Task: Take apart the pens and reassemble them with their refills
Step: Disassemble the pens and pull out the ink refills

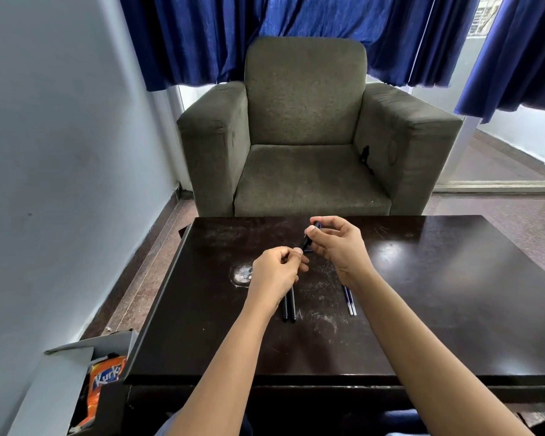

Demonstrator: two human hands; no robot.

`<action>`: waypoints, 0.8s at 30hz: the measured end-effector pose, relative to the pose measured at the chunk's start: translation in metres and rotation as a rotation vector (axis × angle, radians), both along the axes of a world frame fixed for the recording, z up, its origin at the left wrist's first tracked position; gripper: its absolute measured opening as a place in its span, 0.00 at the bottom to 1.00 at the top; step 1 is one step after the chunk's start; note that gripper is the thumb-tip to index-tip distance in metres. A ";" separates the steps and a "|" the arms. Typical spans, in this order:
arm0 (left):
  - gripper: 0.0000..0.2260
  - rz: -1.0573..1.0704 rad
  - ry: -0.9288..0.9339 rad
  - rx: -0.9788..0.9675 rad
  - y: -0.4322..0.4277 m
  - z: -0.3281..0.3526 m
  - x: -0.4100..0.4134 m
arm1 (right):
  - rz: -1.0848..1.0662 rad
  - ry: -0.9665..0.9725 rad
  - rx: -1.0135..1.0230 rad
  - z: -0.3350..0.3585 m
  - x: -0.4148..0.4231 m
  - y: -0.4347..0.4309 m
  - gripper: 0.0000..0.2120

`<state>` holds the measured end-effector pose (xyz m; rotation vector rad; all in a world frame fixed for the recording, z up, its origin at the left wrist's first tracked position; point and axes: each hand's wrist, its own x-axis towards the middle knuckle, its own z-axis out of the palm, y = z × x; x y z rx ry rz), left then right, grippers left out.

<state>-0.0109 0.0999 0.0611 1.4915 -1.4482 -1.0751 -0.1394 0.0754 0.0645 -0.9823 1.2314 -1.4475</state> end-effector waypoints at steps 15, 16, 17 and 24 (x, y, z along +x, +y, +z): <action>0.10 0.071 -0.189 -0.207 0.005 -0.014 -0.006 | -0.146 0.114 0.070 -0.013 0.002 0.001 0.10; 0.10 0.070 -0.202 -0.219 0.005 -0.014 -0.005 | -0.144 0.108 0.072 -0.013 0.002 0.002 0.10; 0.10 0.069 -0.214 -0.228 0.006 -0.014 -0.005 | -0.140 0.102 0.073 -0.014 0.002 0.003 0.10; 0.10 0.107 -0.039 -0.108 0.004 -0.006 -0.013 | 0.033 0.026 0.054 -0.002 0.001 0.005 0.12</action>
